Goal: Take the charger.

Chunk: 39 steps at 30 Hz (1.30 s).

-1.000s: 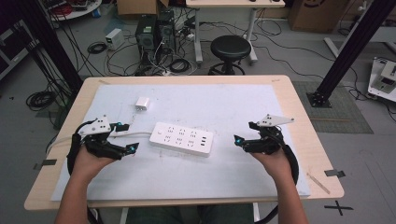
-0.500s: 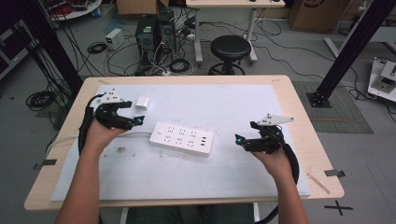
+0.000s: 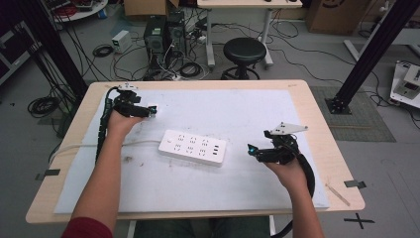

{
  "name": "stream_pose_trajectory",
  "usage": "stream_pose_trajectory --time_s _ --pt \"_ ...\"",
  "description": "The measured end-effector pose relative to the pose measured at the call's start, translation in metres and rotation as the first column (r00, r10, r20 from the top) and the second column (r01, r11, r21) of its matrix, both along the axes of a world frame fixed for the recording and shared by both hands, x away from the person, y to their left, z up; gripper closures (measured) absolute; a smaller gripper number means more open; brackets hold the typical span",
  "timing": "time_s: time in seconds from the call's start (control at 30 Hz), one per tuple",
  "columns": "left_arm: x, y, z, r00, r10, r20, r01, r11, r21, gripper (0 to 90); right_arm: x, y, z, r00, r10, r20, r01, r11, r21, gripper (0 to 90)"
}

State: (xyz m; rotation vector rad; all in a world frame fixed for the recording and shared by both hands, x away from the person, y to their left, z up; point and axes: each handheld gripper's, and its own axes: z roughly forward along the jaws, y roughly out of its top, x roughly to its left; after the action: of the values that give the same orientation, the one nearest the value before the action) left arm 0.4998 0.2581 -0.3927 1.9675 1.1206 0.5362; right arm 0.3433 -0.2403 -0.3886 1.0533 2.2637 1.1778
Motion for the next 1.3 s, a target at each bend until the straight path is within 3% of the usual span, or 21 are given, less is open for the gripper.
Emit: stream_pose_trajectory --time_s 0.03,0.1,0.37,0.43,0.57,1.3 --pt "0.005 -0.003 -0.004 0.9995 0.028 -0.014 -0.028 0.9994 0.022 15.2 0.0 0.0 0.0 1.0 -0.004 -0.001 0.004 1.0 0.001 17.9" --pt "0.012 -0.006 -0.007 0.999 0.028 -0.035 -0.027 0.9984 0.05 15.2 0.0 0.002 -0.001 0.9999 -0.007 -0.01 0.007 1.0 0.001 17.9" --pt "0.024 -0.011 -0.025 0.9965 0.066 -0.051 -0.064 0.9972 0.039 15.2 -0.001 0.005 -0.004 0.9998 -0.011 -0.018 0.01 1.0 -0.006 17.9" --pt "0.028 -0.012 -0.034 0.9954 0.072 -0.063 -0.068 0.9957 0.064 15.2 -0.001 0.006 -0.005 0.9997 -0.013 -0.019 0.012 1.0 -0.008 17.9" --pt "0.031 -0.013 -0.044 0.9929 0.076 -0.091 -0.07 0.9951 0.069 15.2 -0.001 0.007 -0.004 0.9999 -0.017 0.001 0.017 1.0 -0.014 17.9" --pt "0.034 -0.011 -0.052 0.989 0.097 -0.111 -0.09 0.9935 0.07 30.5 -0.003 0.007 -0.003 0.9998 -0.015 0.009 0.015 1.0 -0.02 17.9"
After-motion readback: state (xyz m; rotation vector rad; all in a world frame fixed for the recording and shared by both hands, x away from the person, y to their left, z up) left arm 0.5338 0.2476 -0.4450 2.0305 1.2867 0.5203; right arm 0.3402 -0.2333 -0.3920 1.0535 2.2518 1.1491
